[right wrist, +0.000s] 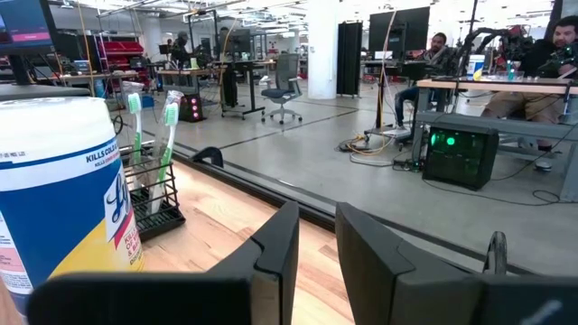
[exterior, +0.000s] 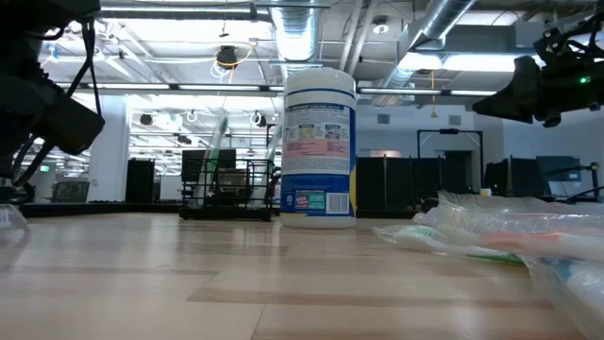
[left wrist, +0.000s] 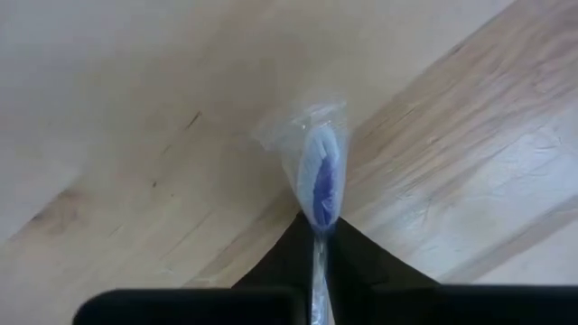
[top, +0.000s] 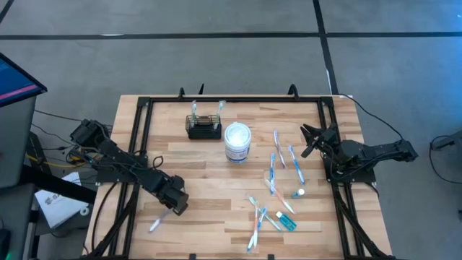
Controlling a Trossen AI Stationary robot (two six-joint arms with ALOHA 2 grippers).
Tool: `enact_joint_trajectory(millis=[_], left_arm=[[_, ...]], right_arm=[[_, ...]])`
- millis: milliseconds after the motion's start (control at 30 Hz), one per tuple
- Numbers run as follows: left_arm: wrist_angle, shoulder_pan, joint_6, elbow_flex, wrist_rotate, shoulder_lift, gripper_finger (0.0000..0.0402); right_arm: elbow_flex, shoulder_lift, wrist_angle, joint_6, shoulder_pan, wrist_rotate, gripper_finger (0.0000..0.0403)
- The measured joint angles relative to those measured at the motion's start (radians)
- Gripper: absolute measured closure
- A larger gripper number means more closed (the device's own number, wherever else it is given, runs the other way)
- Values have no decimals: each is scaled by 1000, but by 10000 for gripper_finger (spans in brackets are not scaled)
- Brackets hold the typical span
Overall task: Pick & Place toothbrushing station
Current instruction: Put the bottom purple toothbrush into the mesh organizer
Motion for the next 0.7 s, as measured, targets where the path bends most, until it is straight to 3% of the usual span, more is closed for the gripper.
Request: enact_joint_trajectory(millis=[300,700], left_arm=[[20,24,15,2,-28,-26,395],[19,24,108,3,-338,-192,396]], right_arm=[[0,0,0,0,0,0,334],[0,0,0,0,0,0,334]])
